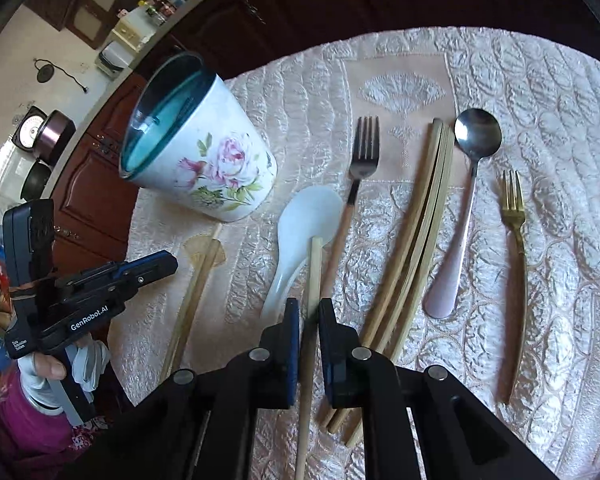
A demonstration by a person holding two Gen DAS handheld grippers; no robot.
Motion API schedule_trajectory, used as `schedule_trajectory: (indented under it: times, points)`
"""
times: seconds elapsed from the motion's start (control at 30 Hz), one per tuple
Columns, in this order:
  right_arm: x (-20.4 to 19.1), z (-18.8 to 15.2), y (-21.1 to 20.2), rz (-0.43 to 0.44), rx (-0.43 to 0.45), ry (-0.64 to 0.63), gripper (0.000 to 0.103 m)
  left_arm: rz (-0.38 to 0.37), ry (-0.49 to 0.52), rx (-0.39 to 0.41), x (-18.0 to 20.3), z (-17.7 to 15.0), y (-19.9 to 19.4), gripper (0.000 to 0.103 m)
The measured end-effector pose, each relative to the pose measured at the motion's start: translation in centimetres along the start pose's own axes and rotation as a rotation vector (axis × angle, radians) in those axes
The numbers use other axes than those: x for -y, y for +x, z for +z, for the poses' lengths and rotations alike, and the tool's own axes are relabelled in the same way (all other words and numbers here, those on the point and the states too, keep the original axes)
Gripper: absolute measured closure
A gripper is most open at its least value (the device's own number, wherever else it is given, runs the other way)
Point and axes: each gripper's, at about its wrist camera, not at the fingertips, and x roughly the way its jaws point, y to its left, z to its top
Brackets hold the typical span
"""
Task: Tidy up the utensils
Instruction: 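Grasp a chopstick with the left gripper while the right gripper holds its chopstick, then lift the chopsticks with both grippers toward the utensil holder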
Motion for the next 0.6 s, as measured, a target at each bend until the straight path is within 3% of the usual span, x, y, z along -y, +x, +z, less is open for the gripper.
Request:
schedule_trajectory:
  times: [0.23, 0.37, 0.6]
  points:
    - [0.3, -1.1, -1.0, -0.016, 0.000, -0.005, 0.094, 0.016, -0.039, -0.050, 0.3, 0.3, 2.5, 0.094]
    - [-0.1, -1.3, 0.7, -0.067, -0.039, -0.010, 0.094, 0.030, -0.033, -0.056, 0.2, 0.9, 3.4, 0.094]
    - [-1.2, -0.6, 3.1, -0.048, -0.073, -0.016, 0.093, 0.066, -0.023, -0.060, 0.5, 1.4, 3.8, 0.093]
